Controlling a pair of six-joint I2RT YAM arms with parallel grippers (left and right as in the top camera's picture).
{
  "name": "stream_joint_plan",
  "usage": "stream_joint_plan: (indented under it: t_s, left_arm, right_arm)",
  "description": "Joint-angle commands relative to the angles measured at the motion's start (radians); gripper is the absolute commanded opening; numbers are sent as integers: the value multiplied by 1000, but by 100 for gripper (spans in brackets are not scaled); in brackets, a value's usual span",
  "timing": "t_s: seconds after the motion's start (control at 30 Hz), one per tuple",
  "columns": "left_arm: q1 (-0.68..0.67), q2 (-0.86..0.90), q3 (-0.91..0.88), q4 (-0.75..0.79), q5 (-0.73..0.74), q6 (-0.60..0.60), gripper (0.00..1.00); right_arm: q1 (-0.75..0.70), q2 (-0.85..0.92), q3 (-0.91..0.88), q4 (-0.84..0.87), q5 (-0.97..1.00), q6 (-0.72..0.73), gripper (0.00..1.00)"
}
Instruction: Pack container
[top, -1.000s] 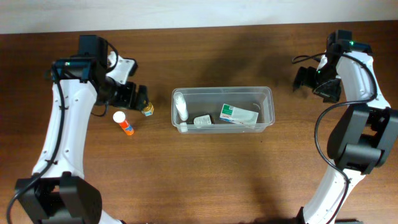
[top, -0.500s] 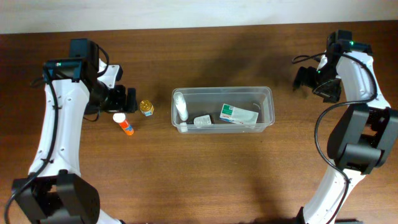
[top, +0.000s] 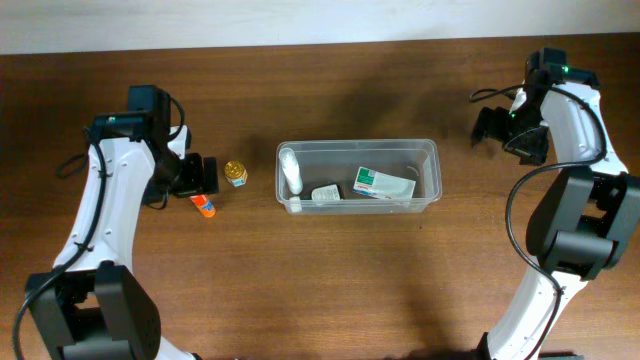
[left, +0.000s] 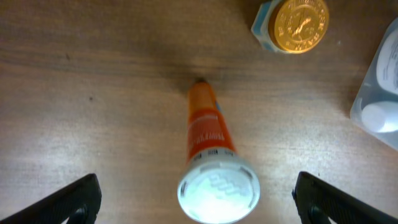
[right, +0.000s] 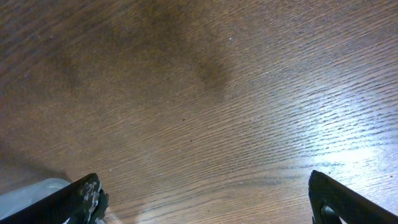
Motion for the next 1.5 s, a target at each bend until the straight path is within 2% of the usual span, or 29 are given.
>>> stream_joint_plan:
  t_s: [0.0, 0.23, 0.93, 1.0, 1.1, 1.27, 1.4, 1.47]
  left_arm:
    - [0, 3, -13, 27, 39, -17, 99]
    - [0, 4, -21, 74, 56, -17, 99]
    - [0, 116, -21, 63, 57, -47, 99]
    - [0, 116, -21, 63, 57, -47, 94]
    - [0, 116, -21, 63, 57, -47, 79]
    - [0, 116, -21, 62, 57, -47, 67]
    - [0, 116, -21, 59, 57, -47, 52]
    - [0, 116, -21, 58, 57, -47, 51]
  right_arm:
    - [-6, -13, -2, 0, 9, 2, 98]
    - [-6, -13, -2, 0, 9, 2, 98]
    - [-6, -13, -2, 0, 9, 2, 98]
    - [-6, -13, -2, 0, 8, 2, 98]
    - [-6, -13, -2, 0, 9, 2, 98]
    - [-6, -13, -2, 0, 8, 2, 98]
    - [-6, -13, -2, 0, 9, 2, 98]
    - [-6, -13, -2, 0, 9, 2, 98]
